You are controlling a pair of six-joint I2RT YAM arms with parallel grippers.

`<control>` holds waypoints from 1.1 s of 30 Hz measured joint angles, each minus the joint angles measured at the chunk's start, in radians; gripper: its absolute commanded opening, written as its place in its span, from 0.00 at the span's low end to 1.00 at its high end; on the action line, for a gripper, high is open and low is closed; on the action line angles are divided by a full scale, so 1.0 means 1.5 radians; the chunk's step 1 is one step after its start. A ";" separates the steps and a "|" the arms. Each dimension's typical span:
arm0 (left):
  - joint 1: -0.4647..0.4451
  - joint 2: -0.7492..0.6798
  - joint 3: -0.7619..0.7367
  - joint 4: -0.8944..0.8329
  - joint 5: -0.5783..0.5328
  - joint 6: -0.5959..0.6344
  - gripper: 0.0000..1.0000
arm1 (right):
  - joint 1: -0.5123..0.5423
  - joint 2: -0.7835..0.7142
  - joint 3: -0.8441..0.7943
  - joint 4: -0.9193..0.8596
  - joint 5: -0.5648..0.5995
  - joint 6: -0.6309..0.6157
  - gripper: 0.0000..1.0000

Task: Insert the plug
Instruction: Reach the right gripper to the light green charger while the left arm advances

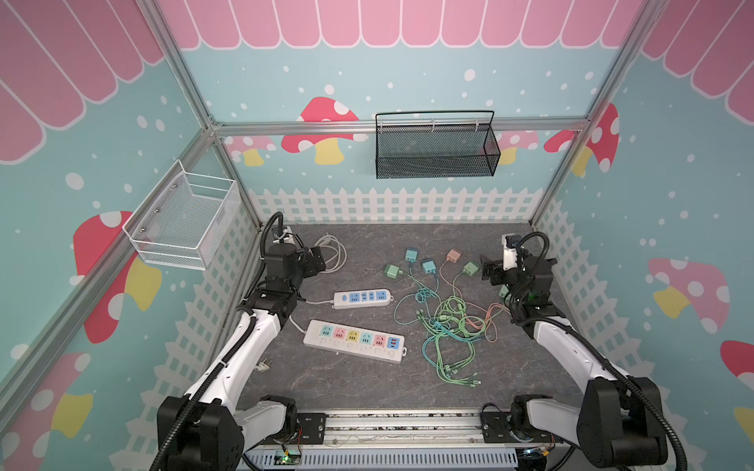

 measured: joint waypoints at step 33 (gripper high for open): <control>0.000 -0.184 -0.011 -0.278 0.254 -0.043 0.99 | 0.247 0.627 0.687 -0.446 -0.209 -0.225 0.82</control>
